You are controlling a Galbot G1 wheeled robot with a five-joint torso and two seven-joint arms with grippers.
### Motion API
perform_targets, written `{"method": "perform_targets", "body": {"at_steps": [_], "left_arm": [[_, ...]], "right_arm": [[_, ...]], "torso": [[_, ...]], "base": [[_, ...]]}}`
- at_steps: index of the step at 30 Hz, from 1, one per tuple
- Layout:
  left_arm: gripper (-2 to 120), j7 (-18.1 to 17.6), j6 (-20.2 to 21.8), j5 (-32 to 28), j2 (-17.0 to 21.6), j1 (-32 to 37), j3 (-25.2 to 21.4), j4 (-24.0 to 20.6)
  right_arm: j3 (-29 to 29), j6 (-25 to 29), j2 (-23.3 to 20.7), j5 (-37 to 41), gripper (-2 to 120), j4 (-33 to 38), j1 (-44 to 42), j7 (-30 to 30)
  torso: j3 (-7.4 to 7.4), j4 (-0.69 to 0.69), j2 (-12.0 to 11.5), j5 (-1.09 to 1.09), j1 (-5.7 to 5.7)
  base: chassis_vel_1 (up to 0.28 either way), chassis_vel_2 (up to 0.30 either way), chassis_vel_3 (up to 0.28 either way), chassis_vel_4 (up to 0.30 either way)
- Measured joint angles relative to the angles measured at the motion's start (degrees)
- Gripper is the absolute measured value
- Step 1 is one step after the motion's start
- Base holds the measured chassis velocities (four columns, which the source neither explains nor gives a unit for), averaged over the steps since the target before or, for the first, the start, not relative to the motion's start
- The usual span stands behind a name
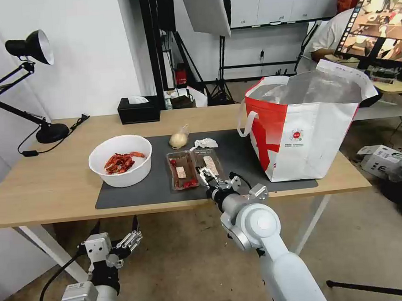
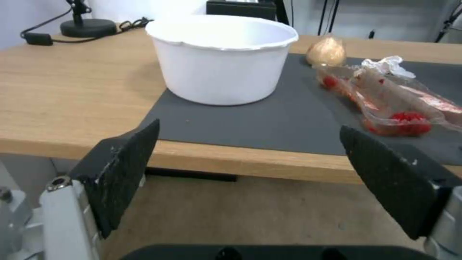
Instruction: Pick up the trash from the table and place it into the takeout bag.
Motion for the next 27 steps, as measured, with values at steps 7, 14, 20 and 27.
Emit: {"method": "perform_targets", "body": {"at_steps": [7, 14, 20, 27], "left_arm": [[100, 0.0, -0.1, 0.0, -0.1, 0.1, -0.1, -0.1], [100, 0.0, -0.1, 0.0, 0.0, 0.3, -0.2, -0.3], [100, -0.1, -0.1, 0.0, 0.0, 0.5, -0.2, -0.4], [100, -0.1, -0.3, 0.0, 0.1, 0.7, -0.2, -0.5]], "right_arm": [[0.1, 0.5, 0.1, -0.1, 100, -1.1, 0.7, 0.7], [0.3, 0.5, 0.6, -0.1, 100, -2.2, 1.6, 0.9], [0.5, 0.6, 1.3, -0.1, 100, -3.1, 2.2, 1.0], [0.6, 0.7, 1.5, -0.5, 100, -4.3, 3.3, 0.0]], "torso": [[0.0, 0.0, 0.0, 0.0, 0.0], [0.0, -0.01, 0.0, 0.0, 0.0], [-0.01, -0.01, 0.0, 0.0, -0.01], [0.0, 0.0, 0.0, 0.0, 0.0]], "base": [[0.0, 0.0, 0.0, 0.0], [0.0, 0.0, 0.0, 0.0], [0.0, 0.0, 0.0, 0.0], [0.0, 0.0, 0.0, 0.0]]}}
